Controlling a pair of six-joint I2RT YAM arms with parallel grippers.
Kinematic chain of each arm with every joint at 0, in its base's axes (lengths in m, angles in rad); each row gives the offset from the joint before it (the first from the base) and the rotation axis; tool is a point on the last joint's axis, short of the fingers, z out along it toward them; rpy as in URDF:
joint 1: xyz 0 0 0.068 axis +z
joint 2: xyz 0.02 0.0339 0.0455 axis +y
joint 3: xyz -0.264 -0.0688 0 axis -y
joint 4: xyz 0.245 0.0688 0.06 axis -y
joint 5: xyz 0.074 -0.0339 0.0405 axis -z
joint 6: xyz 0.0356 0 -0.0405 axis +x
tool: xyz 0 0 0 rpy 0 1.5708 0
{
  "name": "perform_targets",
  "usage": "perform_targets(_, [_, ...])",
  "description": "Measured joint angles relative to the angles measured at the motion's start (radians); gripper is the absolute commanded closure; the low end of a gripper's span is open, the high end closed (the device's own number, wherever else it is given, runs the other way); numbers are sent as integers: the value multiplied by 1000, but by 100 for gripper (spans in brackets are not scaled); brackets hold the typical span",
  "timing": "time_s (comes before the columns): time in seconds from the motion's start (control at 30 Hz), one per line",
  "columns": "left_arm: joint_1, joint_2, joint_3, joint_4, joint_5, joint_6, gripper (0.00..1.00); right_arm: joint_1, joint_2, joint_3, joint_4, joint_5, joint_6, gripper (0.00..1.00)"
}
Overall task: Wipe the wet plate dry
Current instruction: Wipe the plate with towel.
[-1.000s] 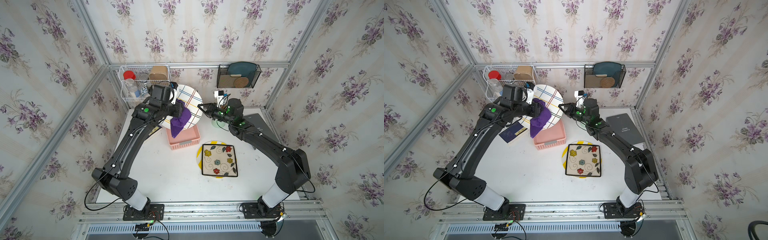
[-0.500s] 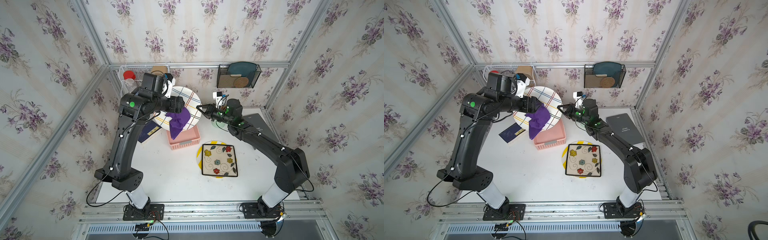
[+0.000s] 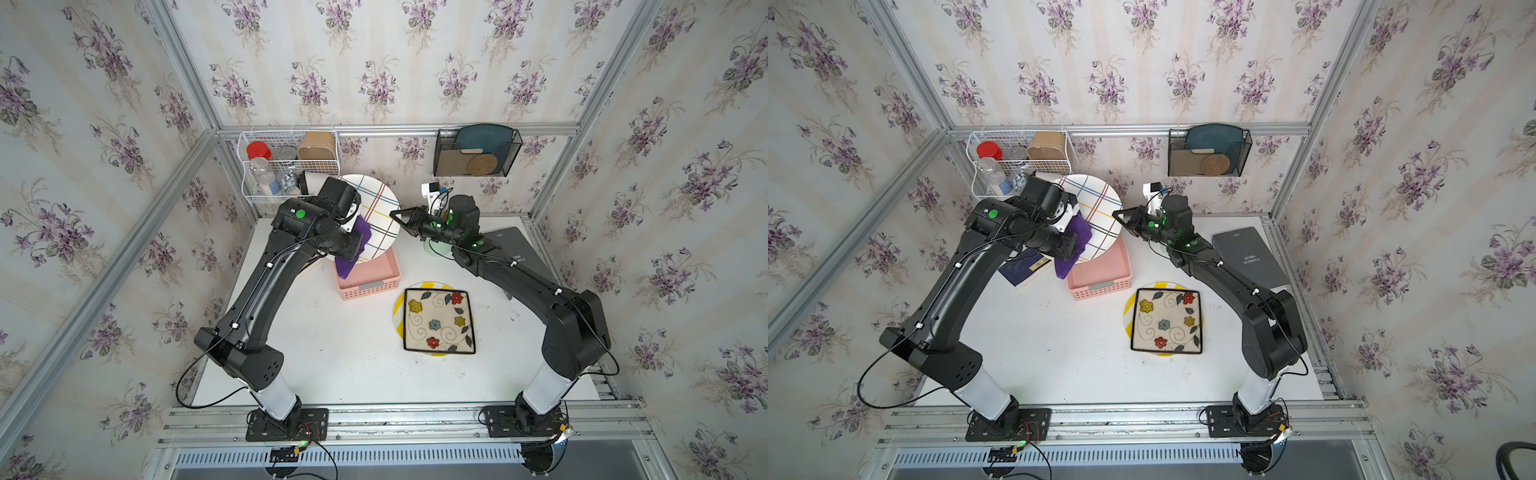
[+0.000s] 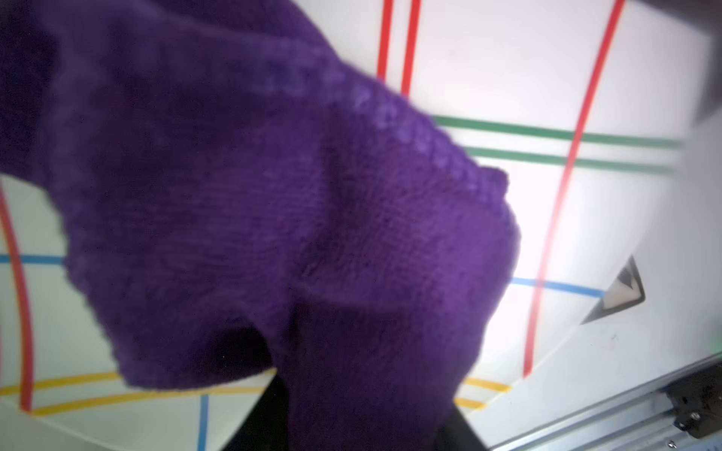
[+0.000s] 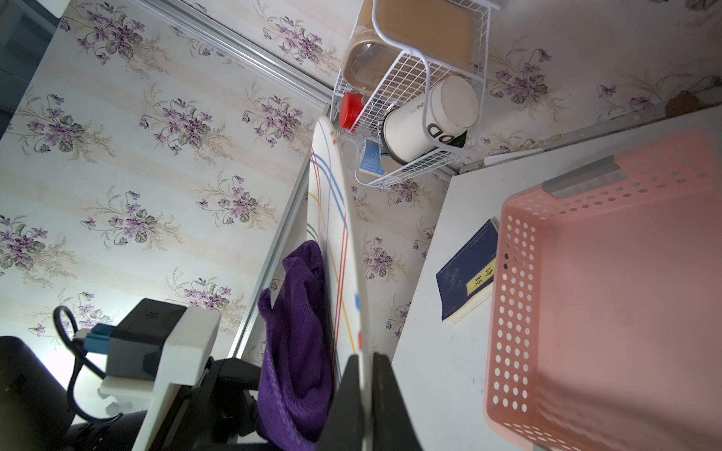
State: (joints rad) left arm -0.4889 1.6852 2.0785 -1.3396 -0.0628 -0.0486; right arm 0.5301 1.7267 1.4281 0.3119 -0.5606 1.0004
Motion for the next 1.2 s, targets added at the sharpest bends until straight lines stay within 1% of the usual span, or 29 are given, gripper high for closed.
perform_targets(0.1, [5, 22, 27, 40, -30, -10, 100, 13, -8, 0, -12, 33, -18, 100])
perform_targets(0.17, [16, 35, 54, 62, -46, -23, 100, 48, -22, -2, -39, 46, -46, 100])
perform_targets(0.23, [27, 52, 86, 92, -33, -24, 100, 82, -35, -4, -76, 45, -71, 100])
perform_targets(0.3, [19, 69, 93, 128, 39, -5, 100, 86, -44, -6, -102, 46, -76, 100])
perform_targets(0.37, [-24, 85, 78, 180, 159, 24, 100, 60, -47, -6, -117, 41, -62, 100])
perform_targets(0.47, [-82, 111, 43, 255, 314, 47, 100, -25, -51, -6, -109, 33, -23, 100])
perform_targets(0.5, [-85, 116, 34, 285, 333, 44, 100, -53, -56, -6, -109, 34, -19, 100])
perform_targets(0.57, [-67, 116, 24, 310, 327, 31, 100, -84, -72, -5, -108, 64, -21, 100])
perform_targets(0.63, [-27, 105, 25, 295, 309, 13, 100, -87, -89, -6, -107, 77, -32, 100])
perform_targets(0.77, [74, 113, 51, 219, 208, -27, 100, -37, -98, -24, -71, 108, -36, 100])
perform_targets(0.87, [87, 137, 58, 158, 194, -24, 100, -15, -90, -42, -71, 108, -27, 100])
perform_targets(0.97, [80, 145, 29, 175, 230, -29, 100, -49, -90, -82, -45, 88, 10, 100])
perform_targets(1.03, [84, 142, 11, 188, 214, -47, 100, -68, -91, -86, -40, 77, 21, 100])
perform_targets(1.1, [111, 128, -3, 187, 172, -73, 100, -66, -100, -76, -40, 77, 0, 100])
perform_targets(1.2, [167, 93, -5, 187, 120, -103, 100, -31, -133, -70, -40, 69, -72, 100])
